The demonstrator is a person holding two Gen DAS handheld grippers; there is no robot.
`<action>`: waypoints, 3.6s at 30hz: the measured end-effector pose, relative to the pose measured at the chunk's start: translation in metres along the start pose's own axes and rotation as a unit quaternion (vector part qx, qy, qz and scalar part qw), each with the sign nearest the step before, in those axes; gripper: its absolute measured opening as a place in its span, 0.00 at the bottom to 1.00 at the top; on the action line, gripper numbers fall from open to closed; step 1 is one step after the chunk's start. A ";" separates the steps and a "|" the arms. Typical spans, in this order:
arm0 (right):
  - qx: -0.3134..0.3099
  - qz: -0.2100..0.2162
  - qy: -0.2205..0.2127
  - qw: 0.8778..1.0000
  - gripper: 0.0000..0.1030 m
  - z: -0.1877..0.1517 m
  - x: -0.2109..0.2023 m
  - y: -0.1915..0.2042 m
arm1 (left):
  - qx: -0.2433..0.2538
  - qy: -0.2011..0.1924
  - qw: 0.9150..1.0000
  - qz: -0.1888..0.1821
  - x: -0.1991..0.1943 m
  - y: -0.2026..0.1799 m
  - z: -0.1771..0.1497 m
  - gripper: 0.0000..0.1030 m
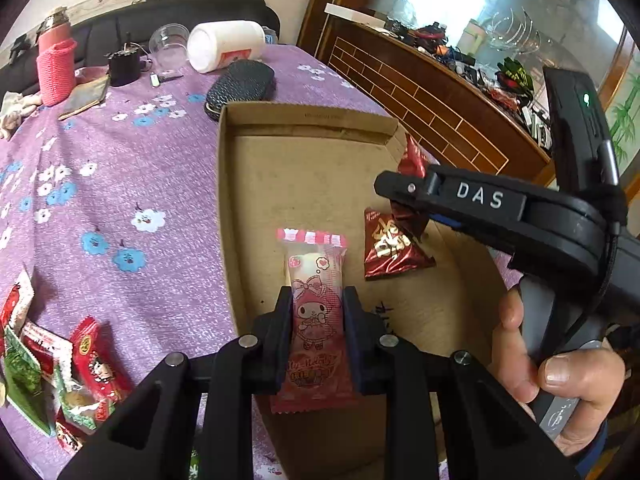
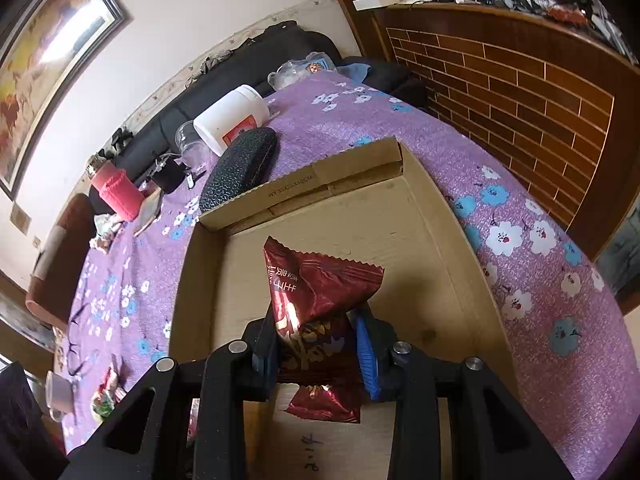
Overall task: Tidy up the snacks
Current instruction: 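Carry both snacks over the cardboard tray and open both grippers to drop them, then move both grippers back toward the snack pile, then grasp the white cake bar with the left gripper while the right grasps a green packet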
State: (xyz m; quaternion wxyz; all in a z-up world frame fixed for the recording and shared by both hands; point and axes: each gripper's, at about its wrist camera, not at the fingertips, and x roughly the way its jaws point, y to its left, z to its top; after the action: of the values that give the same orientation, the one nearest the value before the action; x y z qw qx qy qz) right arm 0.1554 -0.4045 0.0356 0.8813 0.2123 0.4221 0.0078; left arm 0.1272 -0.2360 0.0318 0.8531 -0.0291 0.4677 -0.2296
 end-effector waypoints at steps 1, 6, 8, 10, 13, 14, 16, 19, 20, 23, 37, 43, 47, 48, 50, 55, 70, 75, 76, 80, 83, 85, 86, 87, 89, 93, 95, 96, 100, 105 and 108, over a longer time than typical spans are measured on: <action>-0.002 0.001 0.000 1.000 0.34 0.000 0.000 0.001 | 0.003 0.001 1.000 0.000 0.002 -0.001 0.000 0.22; -0.012 -0.001 -0.001 1.000 0.34 -0.002 0.001 0.005 | 0.016 -0.005 1.000 0.007 0.003 -0.004 -0.004 0.22; -0.015 -0.002 0.000 1.000 0.34 -0.002 0.001 0.007 | 0.018 -0.005 1.000 0.005 0.003 -0.005 -0.004 0.22; -0.017 -0.002 -0.001 1.000 0.35 -0.002 0.001 0.008 | 0.022 -0.008 1.000 0.008 0.003 -0.006 -0.005 0.22; -0.019 -0.003 -0.001 1.000 0.35 -0.003 0.001 0.008 | 0.026 -0.012 1.000 0.009 0.003 -0.007 -0.007 0.22; -0.019 -0.004 -0.001 1.000 0.35 -0.003 0.001 0.008 | 0.026 -0.013 1.000 0.007 0.003 -0.007 -0.007 0.22; -0.020 -0.004 -0.001 1.000 0.35 -0.003 0.001 0.009 | 0.026 -0.015 1.000 0.005 0.003 -0.007 -0.007 0.22; -0.019 -0.001 -0.001 1.000 0.36 -0.002 0.000 0.010 | 0.025 -0.017 1.000 -0.002 0.001 -0.005 -0.008 0.23; -0.018 0.001 -0.002 1.000 0.36 -0.002 0.000 0.010 | 0.025 -0.018 1.000 -0.004 0.000 -0.005 -0.008 0.24; -0.021 0.006 -0.015 1.000 0.47 -0.002 -0.007 0.012 | 0.022 -0.023 0.999 -0.006 -0.002 -0.003 -0.008 0.29; -0.025 0.043 -0.066 0.997 0.58 -0.002 -0.025 0.019 | 0.008 -0.039 0.999 -0.009 -0.014 0.005 -0.009 0.37; -0.037 0.047 -0.070 0.996 0.58 -0.005 -0.027 0.026 | 0.003 -0.043 0.999 -0.005 -0.018 0.008 -0.008 0.38; -0.032 0.052 -0.069 0.996 0.58 -0.006 -0.028 0.026 | 0.004 -0.050 0.999 0.006 -0.023 0.006 -0.007 0.38; -0.030 0.054 -0.068 0.996 0.58 -0.006 -0.028 0.026 | 0.002 -0.050 0.999 0.008 -0.025 0.007 -0.007 0.38; -0.029 0.056 -0.069 0.996 0.58 -0.006 -0.029 0.026 | -0.001 -0.051 0.999 0.017 -0.030 0.006 -0.005 0.38; -0.033 0.060 -0.069 0.995 0.58 -0.008 -0.031 0.029 | -0.016 -0.060 0.998 0.030 -0.055 0.009 0.001 0.38; -0.071 0.046 -0.074 0.994 0.58 -0.018 -0.028 0.045 | -0.088 -0.052 0.991 0.084 -0.136 0.091 -0.033 0.39; -0.076 0.044 -0.072 0.994 0.58 -0.021 -0.025 0.049 | -0.178 -0.038 0.978 0.107 -0.154 0.167 -0.057 0.39; -0.078 0.042 -0.074 0.993 0.58 -0.021 -0.026 0.050 | -0.192 -0.036 0.975 0.111 -0.155 0.177 -0.060 0.39; -0.087 0.039 -0.076 0.992 0.58 -0.023 -0.026 0.054 | -0.249 -0.029 0.961 0.118 -0.154 0.218 -0.068 0.39; -0.091 0.040 -0.078 0.992 0.58 -0.024 -0.027 0.055 | -0.250 -0.025 0.958 0.139 -0.147 0.224 -0.068 0.39; -0.094 0.042 -0.080 0.991 0.58 -0.025 -0.028 0.057 | -0.248 -0.022 0.958 0.144 -0.140 0.223 -0.067 0.39; -0.095 0.043 -0.082 0.991 0.58 -0.025 -0.029 0.057 | -0.246 -0.020 0.957 0.151 -0.136 0.223 -0.067 0.39; -0.096 0.044 -0.083 0.991 0.58 -0.025 -0.029 0.058 | -0.244 -0.019 0.957 0.156 -0.133 0.224 -0.066 0.38; -0.101 0.049 -0.083 0.990 0.58 -0.027 -0.030 0.061 | -0.243 -0.015 0.956 0.162 -0.125 0.228 -0.067 0.37; -0.123 0.066 -0.081 0.987 0.58 -0.033 -0.031 0.071 | -0.236 -0.010 0.956 0.172 -0.114 0.234 -0.070 0.24; -0.132 0.085 -0.069 0.985 0.58 -0.037 -0.029 0.078 | -0.229 -0.012 0.956 0.184 -0.113 0.235 -0.070 0.20; -0.138 0.100 -0.060 0.983 0.58 -0.040 -0.028 0.083 | -0.229 -0.014 0.956 0.184 -0.114 0.236 -0.070 0.20; -0.200 0.188 0.020 0.961 0.59 -0.065 -0.021 0.121 | -0.231 -0.017 0.957 0.177 -0.115 0.239 -0.072 0.20; -0.293 0.188 0.121 0.929 0.58 -0.110 -0.014 0.163 | -0.224 -0.015 0.957 0.184 -0.114 0.237 -0.071 0.20; -0.320 0.151 0.135 0.926 0.58 -0.123 -0.011 0.168 | -0.223 -0.015 0.957 0.187 -0.114 0.236 -0.071 0.20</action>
State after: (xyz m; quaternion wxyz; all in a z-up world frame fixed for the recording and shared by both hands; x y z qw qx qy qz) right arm 0.0841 -0.2089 0.0395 0.8254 -0.0229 0.4752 0.3038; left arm 0.1034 0.0341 0.0188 0.8597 -0.1341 0.4909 0.0444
